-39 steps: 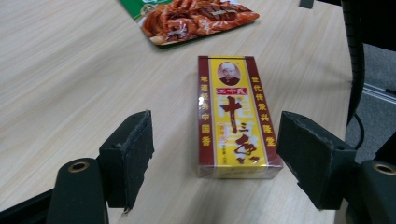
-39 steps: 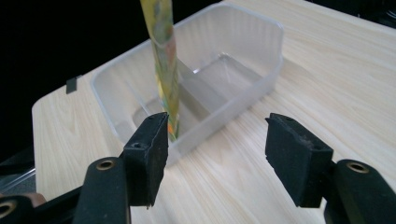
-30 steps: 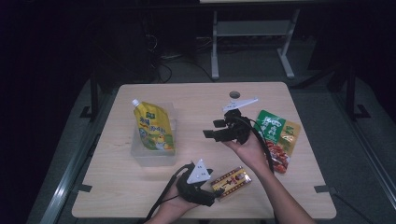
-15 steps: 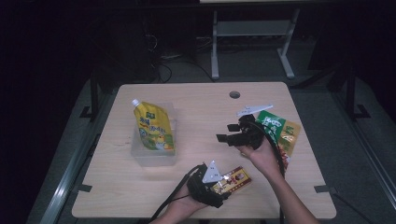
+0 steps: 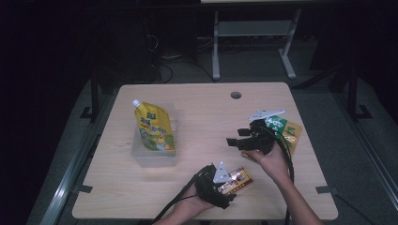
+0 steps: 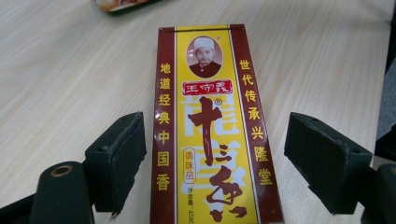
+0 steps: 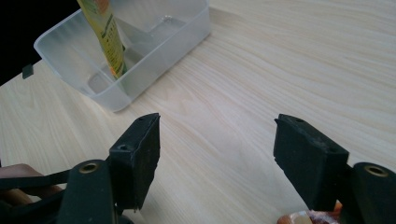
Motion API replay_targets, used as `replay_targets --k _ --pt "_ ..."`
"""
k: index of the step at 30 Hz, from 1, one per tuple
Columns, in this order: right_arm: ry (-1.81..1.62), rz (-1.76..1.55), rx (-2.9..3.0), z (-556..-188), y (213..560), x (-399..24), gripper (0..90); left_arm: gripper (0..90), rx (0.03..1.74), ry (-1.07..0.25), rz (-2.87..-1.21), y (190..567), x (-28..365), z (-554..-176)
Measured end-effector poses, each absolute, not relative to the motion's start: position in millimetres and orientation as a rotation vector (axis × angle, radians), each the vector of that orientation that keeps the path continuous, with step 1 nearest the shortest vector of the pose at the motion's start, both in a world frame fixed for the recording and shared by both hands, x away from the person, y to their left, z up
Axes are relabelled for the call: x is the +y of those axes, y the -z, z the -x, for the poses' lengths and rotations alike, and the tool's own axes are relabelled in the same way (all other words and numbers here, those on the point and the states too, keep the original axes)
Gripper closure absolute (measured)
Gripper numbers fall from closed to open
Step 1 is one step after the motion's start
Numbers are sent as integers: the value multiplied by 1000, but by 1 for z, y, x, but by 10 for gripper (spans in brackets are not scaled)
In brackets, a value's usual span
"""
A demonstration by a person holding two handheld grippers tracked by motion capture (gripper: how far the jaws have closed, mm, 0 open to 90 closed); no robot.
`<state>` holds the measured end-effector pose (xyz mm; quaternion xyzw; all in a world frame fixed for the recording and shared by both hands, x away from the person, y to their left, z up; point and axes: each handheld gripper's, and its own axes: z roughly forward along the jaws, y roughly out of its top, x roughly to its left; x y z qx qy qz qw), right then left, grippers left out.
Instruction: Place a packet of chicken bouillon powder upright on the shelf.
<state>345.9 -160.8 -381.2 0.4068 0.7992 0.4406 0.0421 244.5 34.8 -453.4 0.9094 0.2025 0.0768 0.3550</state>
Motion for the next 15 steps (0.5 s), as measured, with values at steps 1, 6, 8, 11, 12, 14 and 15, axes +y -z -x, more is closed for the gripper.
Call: replay_targets --k 1,6,8,11,12,14,15 --pt "-1348 -1242 2443 -346 381 -161 304 204 521 -205 -2360 454 34 -245" --pt "-1326 -1248 2445 -342 388 -162 301 230 526 -210 -2377 457 32 -248" --pt "-1326 -1254 2446 -342 389 -163 301 236 524 -206 -2382 457 31 -248" --pt "-1322 -1263 2447 -341 393 -165 293 253 527 -207 -2393 459 30 -250" --pt "-1316 -1278 2452 -340 394 -166 292 269 524 -212 -2397 459 29 -250" --pt "-1314 -1277 2443 -339 395 -168 291 281 526 -207 -2399 460 28 -250" --pt "-1314 -1277 2443 -339 395 -168 291 281 518 -214 -2401 460 28 -250"
